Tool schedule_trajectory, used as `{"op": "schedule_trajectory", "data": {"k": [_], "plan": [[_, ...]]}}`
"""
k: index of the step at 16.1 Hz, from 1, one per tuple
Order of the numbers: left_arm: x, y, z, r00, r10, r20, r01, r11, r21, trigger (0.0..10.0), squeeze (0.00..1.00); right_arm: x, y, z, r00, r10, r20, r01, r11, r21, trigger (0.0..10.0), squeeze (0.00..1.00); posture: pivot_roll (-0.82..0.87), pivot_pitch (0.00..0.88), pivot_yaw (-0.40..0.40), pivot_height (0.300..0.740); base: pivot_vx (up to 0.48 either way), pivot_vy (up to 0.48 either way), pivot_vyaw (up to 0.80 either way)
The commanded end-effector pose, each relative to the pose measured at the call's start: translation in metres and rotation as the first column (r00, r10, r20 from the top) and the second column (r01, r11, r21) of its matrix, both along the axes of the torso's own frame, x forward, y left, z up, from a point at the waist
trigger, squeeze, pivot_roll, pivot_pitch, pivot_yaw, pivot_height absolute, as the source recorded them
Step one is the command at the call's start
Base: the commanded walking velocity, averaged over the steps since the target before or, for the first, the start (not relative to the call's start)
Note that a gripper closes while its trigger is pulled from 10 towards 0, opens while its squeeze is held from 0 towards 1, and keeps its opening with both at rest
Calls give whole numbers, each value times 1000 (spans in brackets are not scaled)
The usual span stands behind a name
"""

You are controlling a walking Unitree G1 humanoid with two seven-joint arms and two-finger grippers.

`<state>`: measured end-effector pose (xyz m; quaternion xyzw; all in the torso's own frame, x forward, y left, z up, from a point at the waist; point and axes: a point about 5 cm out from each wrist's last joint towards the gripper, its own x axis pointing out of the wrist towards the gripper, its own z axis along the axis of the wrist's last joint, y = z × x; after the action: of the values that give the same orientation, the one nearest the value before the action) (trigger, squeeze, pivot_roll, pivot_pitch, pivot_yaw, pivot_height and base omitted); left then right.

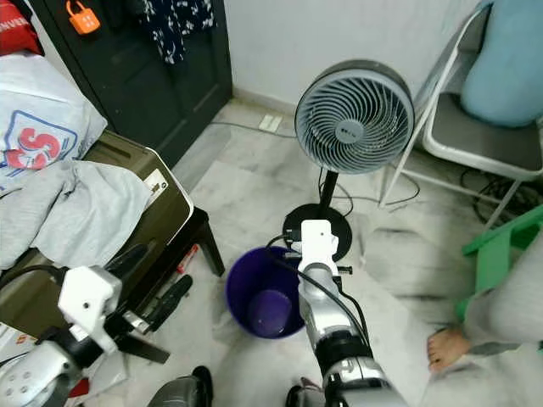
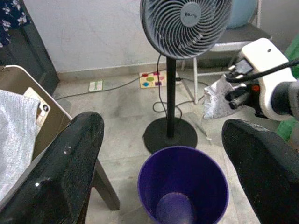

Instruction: Clean up the room

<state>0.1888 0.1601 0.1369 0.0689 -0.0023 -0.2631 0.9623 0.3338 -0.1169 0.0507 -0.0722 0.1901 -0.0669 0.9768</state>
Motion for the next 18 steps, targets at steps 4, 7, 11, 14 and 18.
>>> {"op": "schedule_trajectory", "data": {"k": [4,7,11,14,18], "plan": [[-6,-6,7,999,-50,-11,50,999,19,10000,0,4,2,-4,1000,4,-31,-3,1000,25,10000,0,215,310,55,740,0,0,0],[-8,-4,10,999,-46,-21,47,998,28,10000,0,0,8,-13,997,33,-76,-28,998,58,10000,0,232,322,71,740,0,0,0],[-6,-6,11,998,-51,-28,51,998,34,10000,0,-5,12,-21,993,40,-113,-30,995,91,10000,1000,232,316,76,740,0,0,0],[-4,-6,11,999,-46,-24,47,998,36,10000,0,-4,12,-19,995,51,-82,-45,996,73,10000,1000,226,308,74,740,0,0,0],[0,-6,10,999,-35,-17,36,999,37,10000,0,1,9,-11,1000,27,-16,-25,996,85,10000,1000,221,291,68,740,0,0,0]]}}
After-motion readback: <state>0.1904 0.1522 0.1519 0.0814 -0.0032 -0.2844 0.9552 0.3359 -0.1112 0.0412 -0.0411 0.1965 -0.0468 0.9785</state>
